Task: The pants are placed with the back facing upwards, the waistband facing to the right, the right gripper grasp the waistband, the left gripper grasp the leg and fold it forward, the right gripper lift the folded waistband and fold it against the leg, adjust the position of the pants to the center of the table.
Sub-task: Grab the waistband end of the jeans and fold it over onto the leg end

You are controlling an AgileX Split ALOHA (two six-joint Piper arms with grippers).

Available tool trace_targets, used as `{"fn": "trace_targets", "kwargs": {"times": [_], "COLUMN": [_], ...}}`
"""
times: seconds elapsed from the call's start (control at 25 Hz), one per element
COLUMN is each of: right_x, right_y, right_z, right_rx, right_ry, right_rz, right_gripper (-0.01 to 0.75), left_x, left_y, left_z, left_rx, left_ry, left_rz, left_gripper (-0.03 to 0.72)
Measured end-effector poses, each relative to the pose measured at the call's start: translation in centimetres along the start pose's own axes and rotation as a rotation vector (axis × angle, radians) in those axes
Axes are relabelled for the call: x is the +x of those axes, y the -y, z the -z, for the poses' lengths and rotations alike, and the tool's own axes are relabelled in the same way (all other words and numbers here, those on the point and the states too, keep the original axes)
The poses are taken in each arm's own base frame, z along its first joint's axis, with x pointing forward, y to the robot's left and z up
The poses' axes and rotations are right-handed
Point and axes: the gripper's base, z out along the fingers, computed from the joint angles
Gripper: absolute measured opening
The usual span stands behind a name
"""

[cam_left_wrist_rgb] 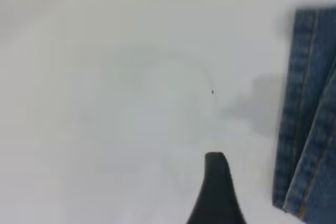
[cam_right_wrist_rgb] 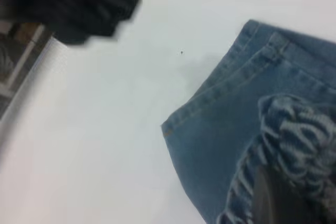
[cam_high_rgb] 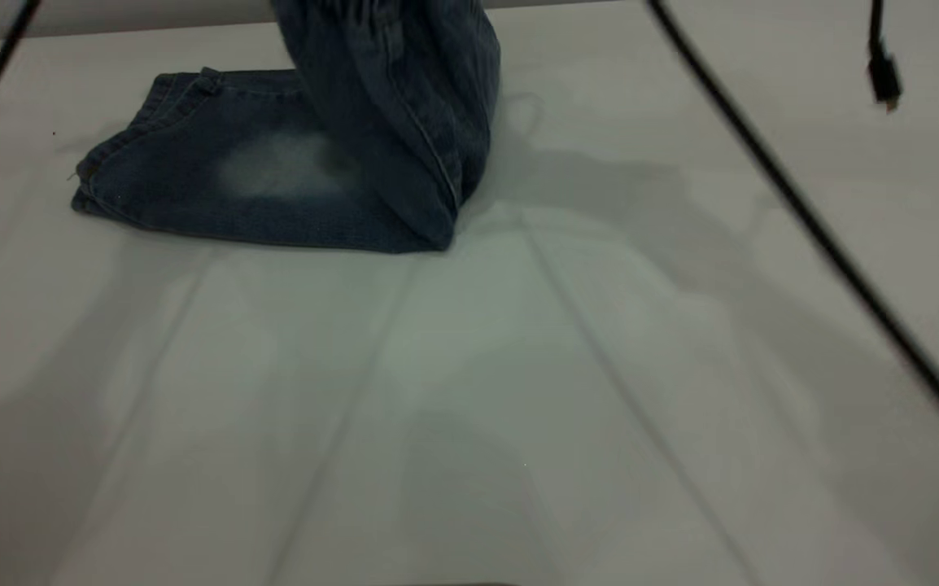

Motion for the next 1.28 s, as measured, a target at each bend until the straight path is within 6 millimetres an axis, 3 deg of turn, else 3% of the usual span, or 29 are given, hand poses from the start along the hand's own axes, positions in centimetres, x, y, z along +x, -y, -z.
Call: {"fn": "trace_targets", "kwargs": {"times": [0.16,0.4,0.6,0.72,0.88,1.0,1.12,1.28], "right_x": [1.2,1.8,3.8,5.3,6.1,6.0,5.5,4.6], "right_y": [0.1,-1.5,-1.9,-1.5,-1.4,-1.3,0.1,4.0], "right_z": [-2.3,-3.8,-5.7,-7.0,-7.7,-7.6,-7.0,-5.1], "right_rx": [-0.058,-0.241,-0.266,-0.263,-0.266,-0.266,-0.255,-0.163], "right_ry": [0.057,0.160,0.133,0.099,0.077,0.075,0.058,-0.012], "right_rz": [-0.031,0.028,0.066,0.047,0.000,-0.027,-0.057,-0.078], "right_gripper": [0.048,0.048,0.076,0.182,0.459,0.617,0.659,0.616], "left_x": [-0.7,-0.9,-0.9,-0.9,-0.9,-0.9,-0.9,-0.3], "left_y": [-0.4,-0.1,0.0,0.0,0.0,0.0,0.2,1.4], "left_z": [1.3,1.3,1.3,1.3,1.3,1.3,1.3,1.3], "left_rx": [0.019,0.056,0.068,0.069,0.072,0.072,0.093,0.220], "left_ry": [0.039,0.052,0.055,0.056,0.058,0.059,0.052,-0.006], "left_rz": [0.029,0.044,0.044,0.040,0.038,0.023,0.014,-0.062], "left_gripper": [0.506,0.506,0.506,0.506,0.506,0.506,0.506,0.506]}}
